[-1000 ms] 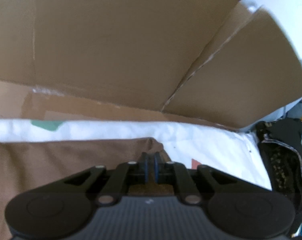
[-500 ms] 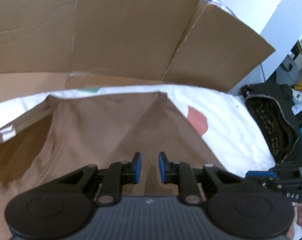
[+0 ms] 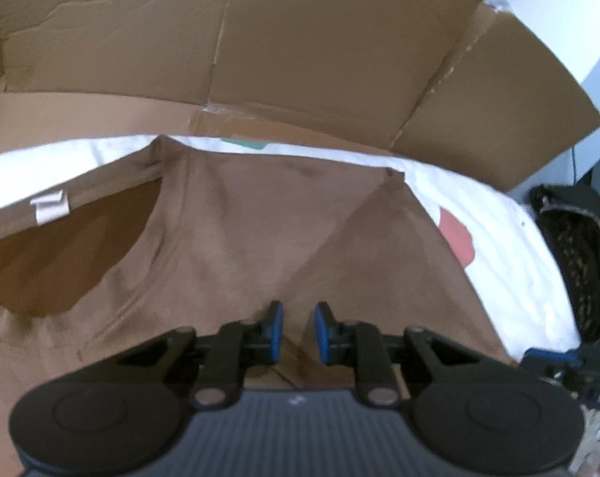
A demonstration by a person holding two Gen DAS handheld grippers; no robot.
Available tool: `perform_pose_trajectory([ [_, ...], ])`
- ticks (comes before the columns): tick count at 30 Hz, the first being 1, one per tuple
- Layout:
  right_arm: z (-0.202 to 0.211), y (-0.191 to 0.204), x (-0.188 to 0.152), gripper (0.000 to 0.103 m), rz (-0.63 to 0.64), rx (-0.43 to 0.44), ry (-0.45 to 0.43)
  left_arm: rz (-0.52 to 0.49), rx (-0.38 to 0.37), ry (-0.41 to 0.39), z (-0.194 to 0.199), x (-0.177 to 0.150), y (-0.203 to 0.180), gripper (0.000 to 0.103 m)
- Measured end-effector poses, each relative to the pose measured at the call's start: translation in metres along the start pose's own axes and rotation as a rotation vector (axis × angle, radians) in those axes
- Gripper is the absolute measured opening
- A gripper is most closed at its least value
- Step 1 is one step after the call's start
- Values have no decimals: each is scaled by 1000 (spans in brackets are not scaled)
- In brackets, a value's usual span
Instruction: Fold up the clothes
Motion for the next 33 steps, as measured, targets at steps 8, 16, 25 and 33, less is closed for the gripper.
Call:
perform_pose_trajectory([
  [8,4,-3,0,18,-7,-6,26,-50,1,9,27,-10,-10,67],
  [16,36,25,-2,52,33,20,106,15,59,29,86,-22,-5,85],
  [25,99,64,24,74,61,64,165,3,96,46,174,-39,-16,92],
  [33,162,84,64,83,60,76,197,13,133,30,247,-53,-18,93],
])
Point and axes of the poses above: each gripper's, at about its wrist camera, not at the fingertips, and z roughly against the way its jaws point, y to its left, x to its top, the point moved 9 cm from there along -z, roughly the way its jaws point, and after that the axes turned 2 degrees about -x, right-handed, at the moved point
